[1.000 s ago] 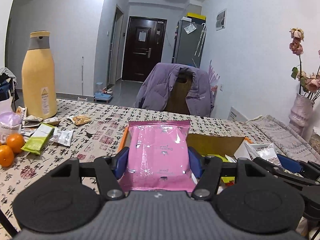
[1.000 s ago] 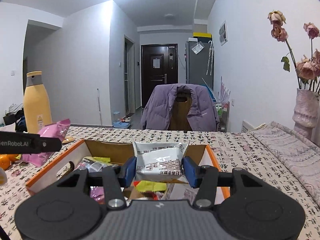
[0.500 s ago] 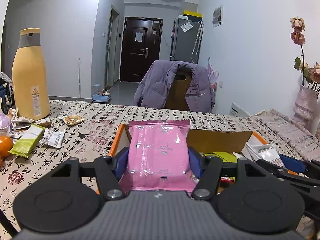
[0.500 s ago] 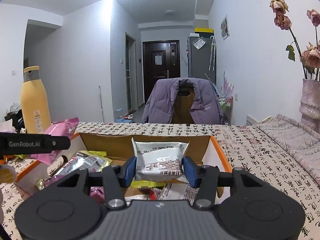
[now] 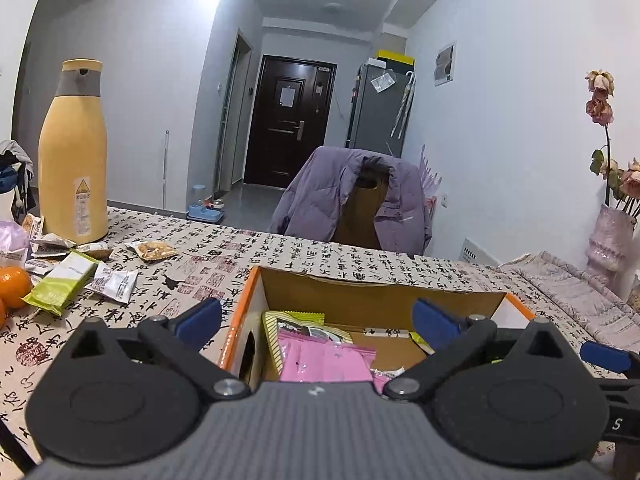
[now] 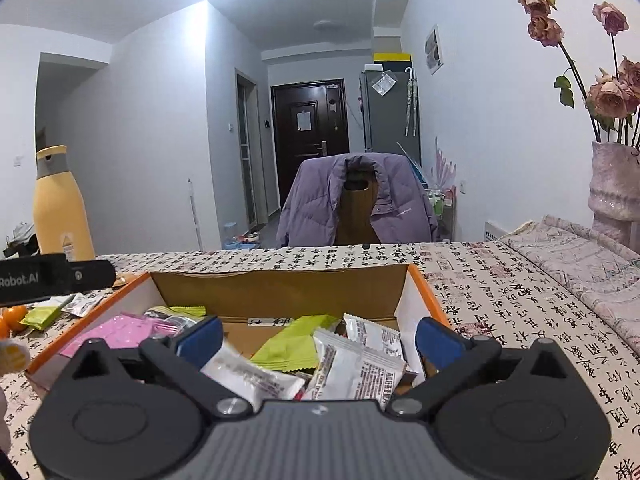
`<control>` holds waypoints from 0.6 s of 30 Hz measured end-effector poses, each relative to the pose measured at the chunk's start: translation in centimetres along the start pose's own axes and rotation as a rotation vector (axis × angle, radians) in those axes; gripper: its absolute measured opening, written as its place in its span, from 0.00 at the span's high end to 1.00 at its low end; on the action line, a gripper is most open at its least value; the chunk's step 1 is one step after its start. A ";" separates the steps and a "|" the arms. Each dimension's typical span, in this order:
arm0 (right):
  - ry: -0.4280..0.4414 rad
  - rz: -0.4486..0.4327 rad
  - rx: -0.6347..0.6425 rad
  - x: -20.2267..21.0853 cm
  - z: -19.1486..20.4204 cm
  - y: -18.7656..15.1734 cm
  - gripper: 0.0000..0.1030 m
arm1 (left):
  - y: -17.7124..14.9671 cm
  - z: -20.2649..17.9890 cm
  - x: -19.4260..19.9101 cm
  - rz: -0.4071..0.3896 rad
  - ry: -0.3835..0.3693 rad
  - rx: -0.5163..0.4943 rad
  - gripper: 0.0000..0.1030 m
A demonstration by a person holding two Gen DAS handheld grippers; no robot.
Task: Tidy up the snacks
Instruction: 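Open both grippers to drop the packets into the box, then withdraw both tools toward the remaining snacks beside the box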
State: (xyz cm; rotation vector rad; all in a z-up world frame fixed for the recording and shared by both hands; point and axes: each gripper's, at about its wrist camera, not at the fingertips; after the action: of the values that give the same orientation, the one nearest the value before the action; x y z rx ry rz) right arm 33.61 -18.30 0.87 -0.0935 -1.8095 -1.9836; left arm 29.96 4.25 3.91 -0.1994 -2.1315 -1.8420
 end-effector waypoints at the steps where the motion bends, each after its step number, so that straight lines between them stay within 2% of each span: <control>1: -0.001 -0.001 0.001 0.0 0.1 0.0 0.00 | 0.0 0.0 0.0 -0.002 0.000 0.001 0.00; 9: 0.003 -0.011 0.017 0.5 0.3 0.6 0.00 | 0.9 -0.9 0.7 -0.008 0.016 0.008 0.00; 18: -0.007 -0.025 0.025 4.2 0.8 2.2 0.00 | 1.7 -1.0 3.9 -0.022 0.022 -0.016 0.00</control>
State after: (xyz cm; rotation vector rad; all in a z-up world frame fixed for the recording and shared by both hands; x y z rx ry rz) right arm 30.45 -18.83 4.46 -0.0707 -1.8476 -1.9793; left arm 26.92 3.19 6.92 -0.1586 -2.1127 -1.8661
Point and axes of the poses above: each gripper's, at about its wrist camera, not at the fingertips, and x roughly against the way its jaws point, z to its left, y to its top, and after that the axes turned 2 degrees about -x, right-handed
